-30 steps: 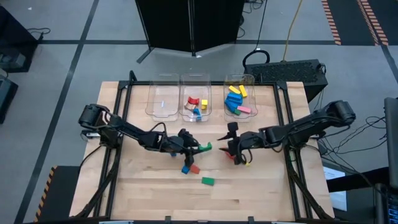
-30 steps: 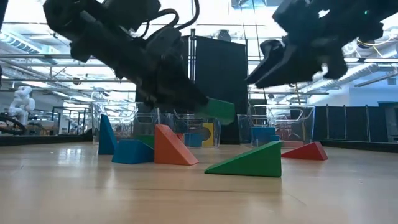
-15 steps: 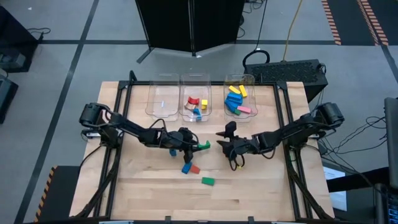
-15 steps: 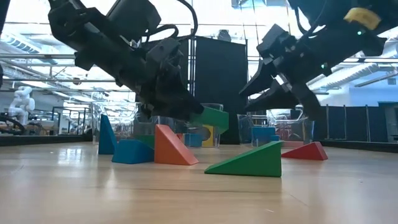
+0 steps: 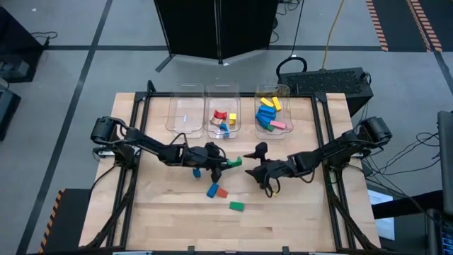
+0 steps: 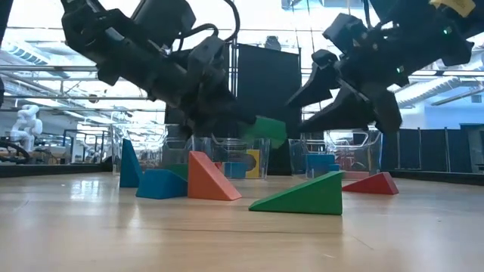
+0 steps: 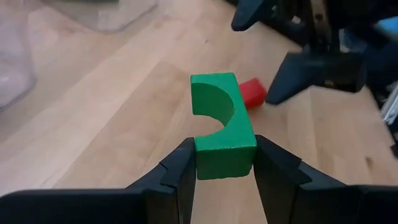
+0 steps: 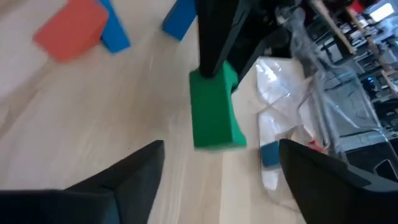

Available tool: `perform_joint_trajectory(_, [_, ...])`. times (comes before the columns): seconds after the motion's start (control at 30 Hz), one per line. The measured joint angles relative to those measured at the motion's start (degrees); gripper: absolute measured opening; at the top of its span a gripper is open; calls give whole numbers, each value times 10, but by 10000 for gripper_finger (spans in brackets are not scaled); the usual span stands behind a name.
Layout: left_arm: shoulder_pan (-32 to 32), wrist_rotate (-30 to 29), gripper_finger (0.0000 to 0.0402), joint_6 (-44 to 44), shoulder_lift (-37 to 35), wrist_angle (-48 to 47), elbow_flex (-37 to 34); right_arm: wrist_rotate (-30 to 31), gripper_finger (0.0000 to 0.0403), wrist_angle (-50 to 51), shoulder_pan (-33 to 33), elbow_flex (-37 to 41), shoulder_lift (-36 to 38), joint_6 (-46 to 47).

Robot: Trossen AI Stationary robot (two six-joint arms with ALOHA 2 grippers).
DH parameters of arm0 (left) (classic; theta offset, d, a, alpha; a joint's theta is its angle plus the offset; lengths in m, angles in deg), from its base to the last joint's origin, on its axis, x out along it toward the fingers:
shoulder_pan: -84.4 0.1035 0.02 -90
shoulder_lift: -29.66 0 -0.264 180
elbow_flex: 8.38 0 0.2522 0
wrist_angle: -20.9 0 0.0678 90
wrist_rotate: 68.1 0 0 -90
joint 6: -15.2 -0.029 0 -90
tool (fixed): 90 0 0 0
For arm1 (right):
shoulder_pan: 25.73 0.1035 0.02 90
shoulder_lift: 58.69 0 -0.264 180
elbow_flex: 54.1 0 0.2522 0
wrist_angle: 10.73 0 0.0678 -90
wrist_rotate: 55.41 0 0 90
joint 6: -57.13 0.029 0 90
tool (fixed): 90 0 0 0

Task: Sort blocks by size
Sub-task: Put the green arch block into the center transparent bin

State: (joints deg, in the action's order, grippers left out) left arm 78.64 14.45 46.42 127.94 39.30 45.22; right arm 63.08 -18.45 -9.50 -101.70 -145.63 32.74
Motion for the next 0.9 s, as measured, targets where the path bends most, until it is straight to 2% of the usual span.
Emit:
perform_joint_trajectory(0.13, [1, 0, 129, 0, 0, 35, 0, 0, 320, -32, -1, 0, 0, 9])
perform_joint_trajectory(0.27, [4, 2, 129, 2, 0, 68, 0, 7, 310, -47, -1, 0, 0, -12])
perform_joint_trajectory(0.43, [11, 6, 129, 25, 0, 83, 0, 32, 276, -52, -1, 0, 0, -37])
perform_joint_trajectory(0.67, [18, 33, 129, 54, 0, 107, 0, 31, 218, -55, -10, 0, 0, -52])
perform_joint_trajectory(0.9, [18, 57, 129, 60, 0, 112, 0, 30, 180, -61, -16, 0, 0, -64])
